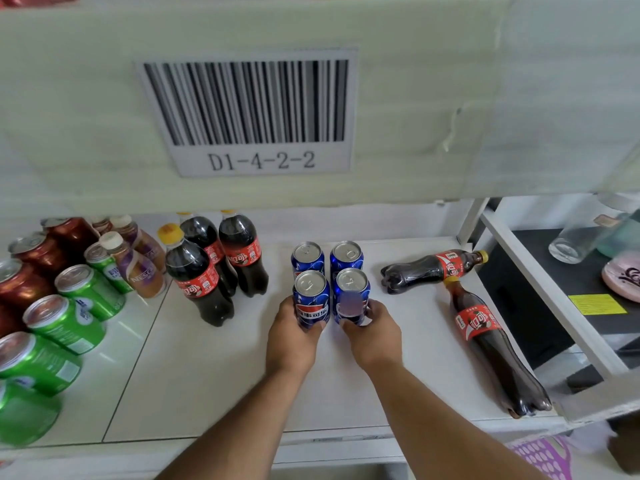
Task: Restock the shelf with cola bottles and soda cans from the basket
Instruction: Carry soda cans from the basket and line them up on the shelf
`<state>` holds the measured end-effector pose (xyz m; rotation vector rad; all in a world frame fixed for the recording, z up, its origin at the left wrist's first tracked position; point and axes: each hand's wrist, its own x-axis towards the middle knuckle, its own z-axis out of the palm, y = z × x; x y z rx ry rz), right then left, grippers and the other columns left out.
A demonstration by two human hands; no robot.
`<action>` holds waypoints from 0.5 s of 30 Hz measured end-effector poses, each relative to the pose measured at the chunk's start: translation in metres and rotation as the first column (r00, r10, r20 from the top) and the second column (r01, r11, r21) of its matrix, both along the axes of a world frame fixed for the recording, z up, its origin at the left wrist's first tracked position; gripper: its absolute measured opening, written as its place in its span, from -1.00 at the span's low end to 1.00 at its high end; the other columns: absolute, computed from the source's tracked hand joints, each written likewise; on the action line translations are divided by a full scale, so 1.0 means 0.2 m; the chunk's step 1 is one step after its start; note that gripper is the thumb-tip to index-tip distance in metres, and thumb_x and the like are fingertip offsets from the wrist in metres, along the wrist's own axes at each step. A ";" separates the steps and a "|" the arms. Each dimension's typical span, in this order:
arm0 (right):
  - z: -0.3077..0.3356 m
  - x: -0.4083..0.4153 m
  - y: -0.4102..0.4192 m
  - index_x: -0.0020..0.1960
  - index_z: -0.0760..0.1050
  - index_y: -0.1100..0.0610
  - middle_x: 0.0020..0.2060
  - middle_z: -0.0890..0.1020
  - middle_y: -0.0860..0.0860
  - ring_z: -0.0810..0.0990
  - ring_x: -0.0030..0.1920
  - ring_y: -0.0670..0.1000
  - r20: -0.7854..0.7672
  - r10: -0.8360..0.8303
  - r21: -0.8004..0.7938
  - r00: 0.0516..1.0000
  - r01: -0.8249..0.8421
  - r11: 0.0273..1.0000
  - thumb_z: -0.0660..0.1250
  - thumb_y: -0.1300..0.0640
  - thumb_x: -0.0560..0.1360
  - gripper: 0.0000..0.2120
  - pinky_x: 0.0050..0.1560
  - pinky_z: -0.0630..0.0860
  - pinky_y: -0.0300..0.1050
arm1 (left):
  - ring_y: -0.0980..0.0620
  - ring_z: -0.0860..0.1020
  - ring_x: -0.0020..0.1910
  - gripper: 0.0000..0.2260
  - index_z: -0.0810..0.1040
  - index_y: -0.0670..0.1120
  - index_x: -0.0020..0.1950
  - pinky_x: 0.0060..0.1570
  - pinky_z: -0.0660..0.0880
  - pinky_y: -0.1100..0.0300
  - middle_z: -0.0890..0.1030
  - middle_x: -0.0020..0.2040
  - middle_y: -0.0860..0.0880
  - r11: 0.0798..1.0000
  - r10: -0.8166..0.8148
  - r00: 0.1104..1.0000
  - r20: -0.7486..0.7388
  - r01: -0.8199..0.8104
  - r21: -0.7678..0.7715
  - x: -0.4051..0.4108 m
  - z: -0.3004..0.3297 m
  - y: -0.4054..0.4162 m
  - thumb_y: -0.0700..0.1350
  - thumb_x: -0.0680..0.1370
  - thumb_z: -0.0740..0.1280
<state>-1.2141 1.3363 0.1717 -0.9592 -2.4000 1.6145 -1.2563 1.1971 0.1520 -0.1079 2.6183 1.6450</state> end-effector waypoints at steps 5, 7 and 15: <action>0.01 -0.01 0.00 0.42 0.48 0.08 0.21 0.67 0.03 0.53 0.00 -0.02 0.022 0.006 0.012 1.000 -0.006 1.000 0.49 0.09 0.55 -0.52 0.06 0.46 -0.16 | -0.01 0.66 0.23 -0.39 0.46 0.07 0.47 0.26 0.62 -0.10 0.65 0.33 0.02 1.000 -0.013 1.000 0.000 0.013 -0.022 -0.02 0.02 0.01 -0.04 0.48 0.61; 0.01 -0.02 0.00 0.40 0.49 0.08 0.21 0.68 0.04 0.55 0.00 -0.01 0.029 0.004 0.017 1.000 -0.004 1.000 0.50 0.07 0.54 -0.54 0.06 0.47 -0.15 | -0.01 0.67 0.22 -0.39 0.46 0.07 0.47 0.26 0.62 -0.10 0.65 0.33 0.02 0.999 -0.014 1.000 0.002 0.014 -0.030 -0.02 0.03 0.01 -0.03 0.47 0.61; 0.03 -0.02 0.00 0.44 0.45 0.10 0.28 0.64 0.05 0.53 0.03 0.00 0.076 0.019 0.031 0.997 -0.022 0.999 0.49 0.04 0.56 -0.50 0.09 0.47 -0.15 | -0.03 0.65 0.27 -0.38 0.43 0.06 0.50 0.30 0.60 -0.10 0.62 0.38 0.01 0.997 -0.031 0.999 0.039 0.034 -0.068 -0.02 0.06 0.01 -0.03 0.49 0.59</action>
